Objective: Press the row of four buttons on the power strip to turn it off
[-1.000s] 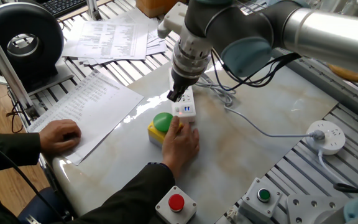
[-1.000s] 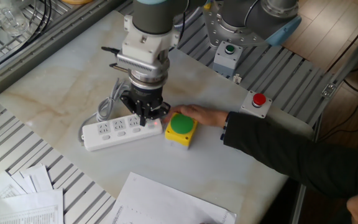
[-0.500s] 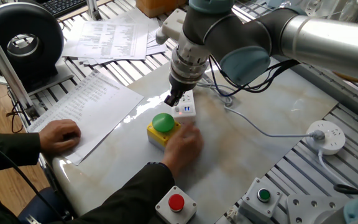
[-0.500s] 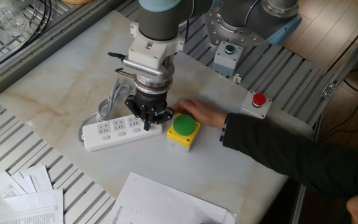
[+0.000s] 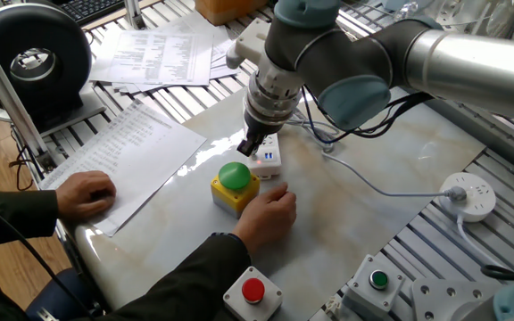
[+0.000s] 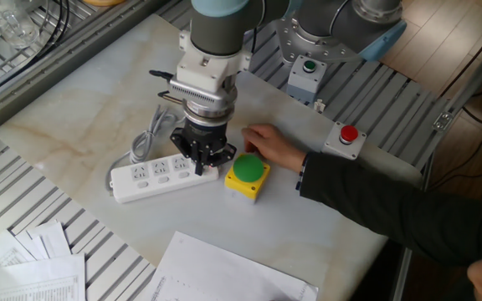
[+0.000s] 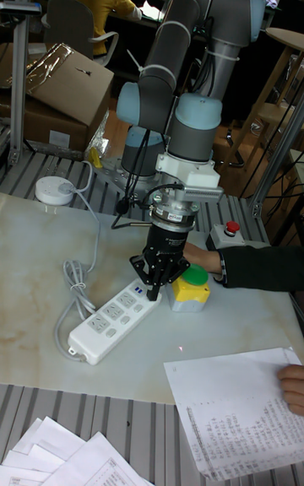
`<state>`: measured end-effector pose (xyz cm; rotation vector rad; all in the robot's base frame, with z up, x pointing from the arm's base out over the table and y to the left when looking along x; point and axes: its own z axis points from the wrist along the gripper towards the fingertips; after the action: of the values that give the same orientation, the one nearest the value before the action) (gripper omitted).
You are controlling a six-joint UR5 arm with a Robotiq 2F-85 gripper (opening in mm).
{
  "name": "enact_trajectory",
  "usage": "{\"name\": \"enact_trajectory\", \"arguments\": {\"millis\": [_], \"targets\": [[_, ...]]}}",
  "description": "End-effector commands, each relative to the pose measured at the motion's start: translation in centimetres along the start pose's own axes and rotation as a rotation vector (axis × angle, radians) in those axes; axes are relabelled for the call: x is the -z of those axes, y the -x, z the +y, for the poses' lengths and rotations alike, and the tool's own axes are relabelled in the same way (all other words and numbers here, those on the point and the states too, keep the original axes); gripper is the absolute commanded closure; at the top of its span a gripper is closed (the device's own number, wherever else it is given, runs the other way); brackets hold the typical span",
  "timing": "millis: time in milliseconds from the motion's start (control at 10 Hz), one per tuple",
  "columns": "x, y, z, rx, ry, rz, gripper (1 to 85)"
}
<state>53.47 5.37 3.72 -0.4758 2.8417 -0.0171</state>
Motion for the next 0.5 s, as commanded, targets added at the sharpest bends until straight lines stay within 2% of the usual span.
{"name": "enact_trajectory", "arguments": {"millis": [0, 400], "targets": [[-0.36, -0.13, 0.09, -0.011, 0.003, -0.011, 84.7], [-1.05, -0.25, 0.18, -0.011, 0.005, -0.024, 84.7]]}}
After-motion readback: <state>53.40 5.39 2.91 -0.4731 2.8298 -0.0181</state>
